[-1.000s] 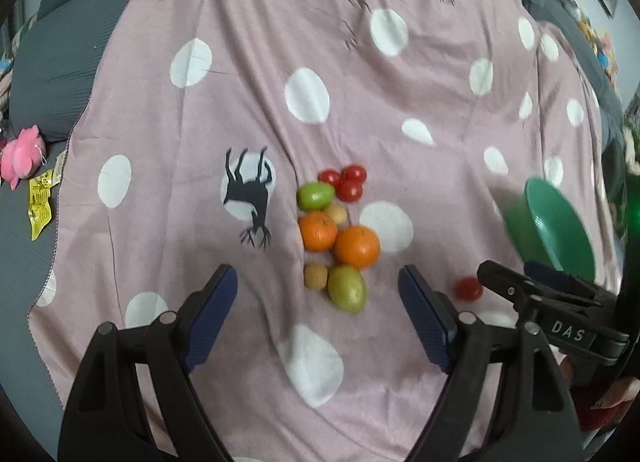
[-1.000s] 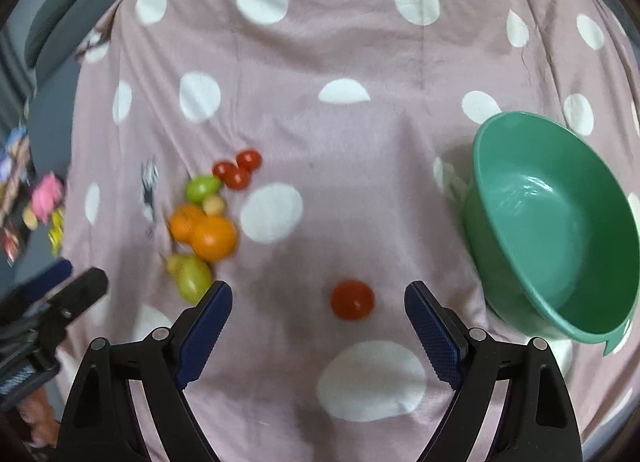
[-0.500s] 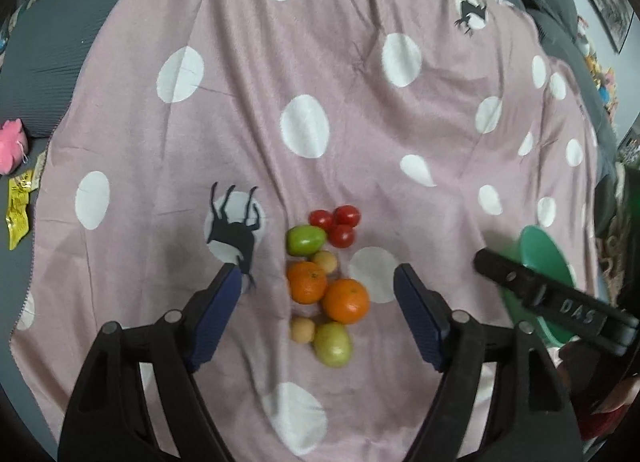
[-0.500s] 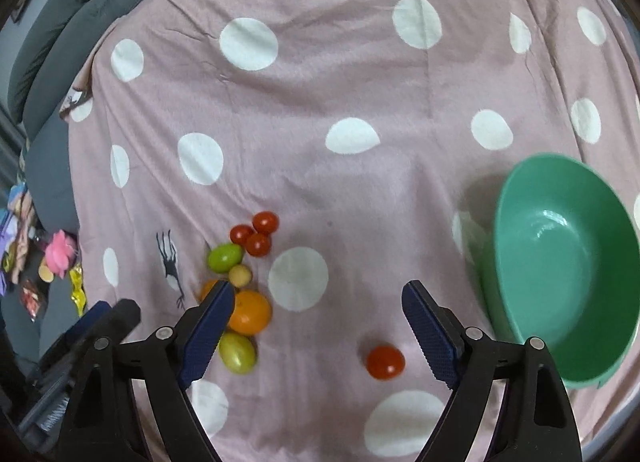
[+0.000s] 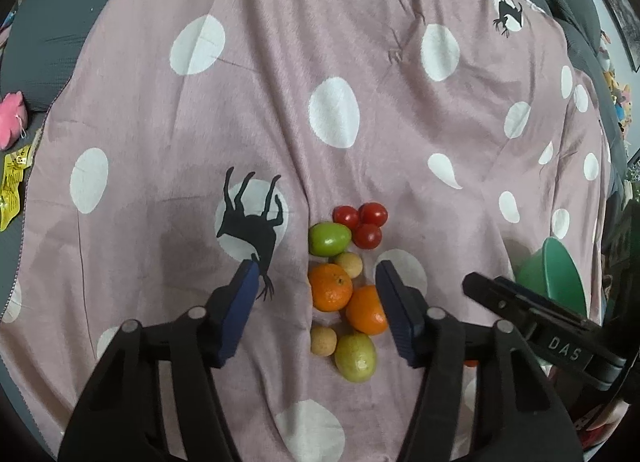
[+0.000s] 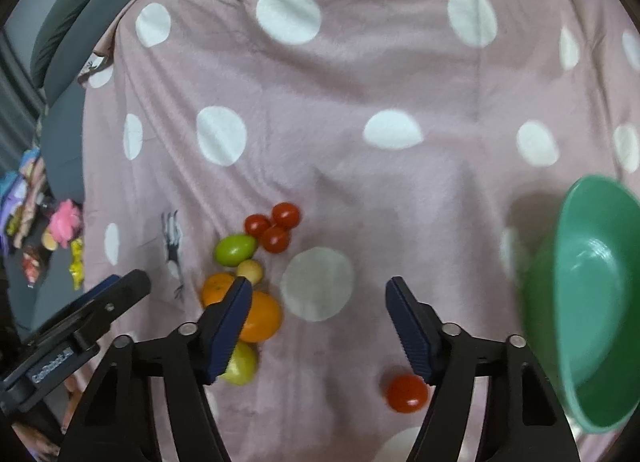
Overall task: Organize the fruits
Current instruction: 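Move both grippers toward the fruit cluster beside the green bowl, then grasp an orange with the right gripper while the left gripper grasps the other orange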
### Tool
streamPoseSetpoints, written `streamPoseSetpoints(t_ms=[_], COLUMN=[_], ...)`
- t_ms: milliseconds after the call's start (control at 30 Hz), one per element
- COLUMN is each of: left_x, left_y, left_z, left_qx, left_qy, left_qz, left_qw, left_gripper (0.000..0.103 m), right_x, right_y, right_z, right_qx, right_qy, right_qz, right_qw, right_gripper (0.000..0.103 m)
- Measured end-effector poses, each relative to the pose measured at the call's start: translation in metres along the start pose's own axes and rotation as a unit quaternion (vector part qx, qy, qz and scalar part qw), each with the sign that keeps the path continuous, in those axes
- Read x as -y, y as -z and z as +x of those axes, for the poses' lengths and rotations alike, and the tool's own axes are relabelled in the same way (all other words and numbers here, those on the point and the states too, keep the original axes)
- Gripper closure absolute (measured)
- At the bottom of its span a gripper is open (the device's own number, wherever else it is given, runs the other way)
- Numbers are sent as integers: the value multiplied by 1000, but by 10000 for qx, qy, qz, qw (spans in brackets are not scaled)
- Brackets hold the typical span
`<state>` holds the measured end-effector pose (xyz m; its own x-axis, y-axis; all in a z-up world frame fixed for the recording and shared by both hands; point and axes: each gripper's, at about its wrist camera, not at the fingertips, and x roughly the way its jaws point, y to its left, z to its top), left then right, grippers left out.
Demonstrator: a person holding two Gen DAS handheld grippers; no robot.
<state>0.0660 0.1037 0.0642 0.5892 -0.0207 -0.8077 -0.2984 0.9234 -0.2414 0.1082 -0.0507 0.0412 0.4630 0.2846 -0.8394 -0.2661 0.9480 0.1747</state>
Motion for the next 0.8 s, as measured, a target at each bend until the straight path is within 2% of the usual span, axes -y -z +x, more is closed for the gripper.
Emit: streamPoseSetpoints(t_ms=[133,233,333,500,567,667,800], left_x=[-3,-5,-5,-5,-4,-3,-1], left_y=[1,2,3,4,3,3,2], left_z=[5,11,17,17,17,19,25], left_qx=[-108,-226,-331,-285,-294,-276,-369], left_qy=[97,196,133,124,85,18,-23], left_qz=[-113,-246,-264,-225,-181,-99,-21], left_qw=[9998,9992,9990,9993,9994,9996,9993], left_gripper=[50,57,58,58,58,58,58], right_x=[-3,-8,-20,-33,-37,-42,-45], right_y=[9,15,24,30,31,33,36], right_z=[6,12,20,30,35,44,52], right_qx=[-124,-326,-466,-587,-621,-709,-797], right_qy=[-99,-394,-558,-690,-660,-533,-372], right_qz=[-35,-33,-152,-227,-304,-396,-499], right_qw=[9999,9987,9972,9956,9954,9953,9949], right_gripper=[41,43,43,43,44,52,53])
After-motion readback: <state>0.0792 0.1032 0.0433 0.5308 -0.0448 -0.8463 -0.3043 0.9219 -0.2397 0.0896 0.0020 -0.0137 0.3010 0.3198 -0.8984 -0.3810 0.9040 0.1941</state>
